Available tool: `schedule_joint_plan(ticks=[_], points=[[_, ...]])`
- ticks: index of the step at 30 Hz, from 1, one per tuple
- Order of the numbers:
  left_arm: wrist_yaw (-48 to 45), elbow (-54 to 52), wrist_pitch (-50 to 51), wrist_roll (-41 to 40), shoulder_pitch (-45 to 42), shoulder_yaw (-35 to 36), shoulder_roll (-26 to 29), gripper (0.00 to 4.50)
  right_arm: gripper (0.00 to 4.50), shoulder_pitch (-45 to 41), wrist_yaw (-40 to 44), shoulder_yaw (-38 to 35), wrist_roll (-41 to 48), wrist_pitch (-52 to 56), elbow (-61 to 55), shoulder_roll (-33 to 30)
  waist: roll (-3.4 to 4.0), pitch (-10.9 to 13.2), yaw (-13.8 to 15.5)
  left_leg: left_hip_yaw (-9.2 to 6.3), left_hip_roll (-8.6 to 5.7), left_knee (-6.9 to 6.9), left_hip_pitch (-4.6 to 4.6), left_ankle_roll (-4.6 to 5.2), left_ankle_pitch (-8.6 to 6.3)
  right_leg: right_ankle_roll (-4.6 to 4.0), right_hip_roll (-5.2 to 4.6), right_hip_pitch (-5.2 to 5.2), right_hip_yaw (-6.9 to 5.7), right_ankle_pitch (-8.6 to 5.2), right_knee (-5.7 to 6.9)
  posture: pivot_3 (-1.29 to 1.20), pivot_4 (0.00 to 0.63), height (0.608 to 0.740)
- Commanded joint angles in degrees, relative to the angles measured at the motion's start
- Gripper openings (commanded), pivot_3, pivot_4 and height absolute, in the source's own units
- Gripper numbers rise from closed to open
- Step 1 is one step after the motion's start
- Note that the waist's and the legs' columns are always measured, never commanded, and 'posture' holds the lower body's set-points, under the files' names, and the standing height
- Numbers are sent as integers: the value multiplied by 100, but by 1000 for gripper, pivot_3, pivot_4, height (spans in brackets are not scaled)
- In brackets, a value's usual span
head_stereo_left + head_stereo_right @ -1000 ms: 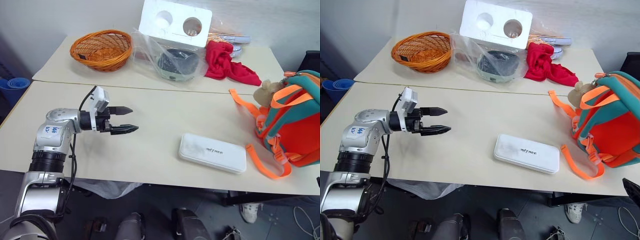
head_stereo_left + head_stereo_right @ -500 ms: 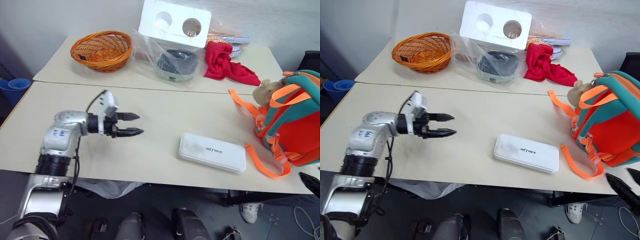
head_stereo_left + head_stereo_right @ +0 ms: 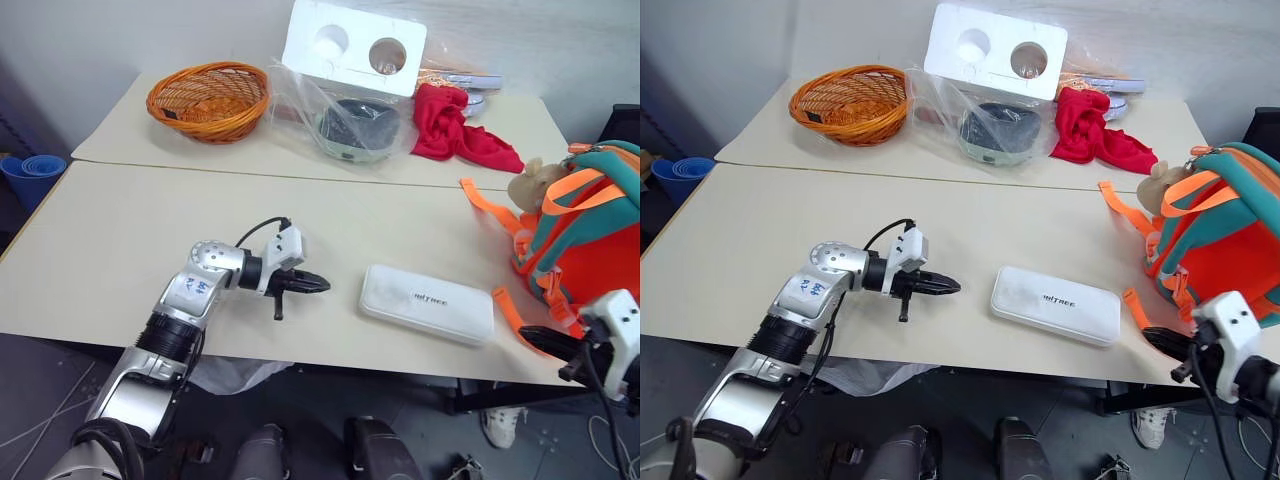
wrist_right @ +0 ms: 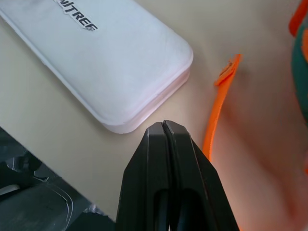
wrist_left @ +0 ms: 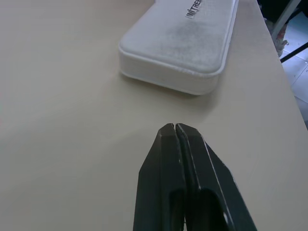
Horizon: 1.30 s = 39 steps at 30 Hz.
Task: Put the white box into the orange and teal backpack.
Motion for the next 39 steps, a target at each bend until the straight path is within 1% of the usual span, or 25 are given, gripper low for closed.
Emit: schedule_joint_plan(ticks=[1, 6, 12, 15, 18, 21, 24, 26, 28, 29, 31, 35, 39], points=[[264, 66, 17, 140, -117, -83, -244, 25, 0, -602, -171, 592, -421, 48, 233, -48, 0, 0, -9, 0, 0, 1, 2, 0, 0, 1, 1, 2, 0, 0, 0, 0, 150, 740], [397, 42, 46, 271, -109, -200, -484, 25, 0, -1263, -329, 1303, -944, -15, 550, 82, 0, 0, -5, 1, 2, 1, 0, -1, 0, 1, 4, -5, 3, 0, 8, 0, 150, 740], [296, -191, 214, 240, -62, -291, -503, 25, 0, -1844, -470, 1486, -1101, -76, 666, 458, 1, 0, -10, 6, 3, 7, 2, -2, 1, 1, 4, -6, 8, 0, 20, 0, 150, 740], [357, -90, 405, 256, -100, -213, -408, 25, 0, -1944, -546, 1508, -1234, -58, 686, 544, 1, 0, -6, 6, 3, 8, 3, -2, 1, 1, 4, -7, 8, 0, 24, 0, 150, 740], [277, 37, 804, 164, -162, -103, -246, 613, 0, -1917, -577, 1505, -1319, -47, 649, 560, 1, 0, -10, 6, 2, 8, 3, -2, 1, 0, 4, -7, 8, 0, 25, 0, 150, 740], [-19, 278, 1609, -82, -283, 29, 5, 1485, 0, -1807, -575, 1431, -1372, -104, 622, 576, 1, 0, -11, 7, 3, 9, 4, -2, 1, 0, 5, -9, 9, 0, 30, 0, 150, 740], [-55, 436, 2433, -392, -451, 265, 35, 2355, 0, -1754, -582, 1406, -1384, -115, 573, 606, 1, 0, -12, 7, 3, 12, 4, -3, 1, -2, 5, -10, 7, -1, 36, 0, 150, 740], [57, 761, 3536, -884, -738, 795, -32, 2938, 0, -1719, -536, 1395, -1335, -140, 531, 644, 0, 0, -11, 7, 2, 15, 3, -3, 1, -1, 5, -9, 8, -1, 37, 0, 150, 740], [102, 1242, 4718, -1185, -1091, 1054, -20, 3557, 0, -1697, -558, 1371, -1326, -159, 496, 695, 0, 0, -11, 4, 3, 19, 0, -3, 1, -1, 7, -11, 3, -1, 40, 0, 150, 740], [152, 1421, 5071, -1232, -1208, 1073, -40, 3862, 0, -1686, -569, 1366, -1336, -180, 483, 719, 0, 0, -12, 4, 3, 21, -1, -3, 1, -1, 9, -12, 2, -1, 42, 0, 150, 740], [162, 1532, 5449, -1341, -1311, 1045, -92, 4429, 0, -1679, -557, 1358, -1335, -216, 471, 765, 0, 0, -18, 4, 1, 23, -1, -3, 1, 1, 11, -13, 1, -2, 43, 0, 150, 740], [337, 1766, 5678, -1280, -1505, 799, -316, 4471, 0, -1715, -544, 1373, -1356, -288, 510, 821, 0, 0, -11, 5, 2, 23, 0, -7, 1, 3, 9, -13, 3, -4, 45, 0, 150, 740], [769, 2274, 5606, -1141, -1792, 733, -866, 4471, 0, -1815, -590, 1456, -1407, -336, 552, 900, 0, 0, 15, 4, -2, 31, 2, -9, 1, 3, 5, -9, 3, -4, 49, 0, 150, 740]])
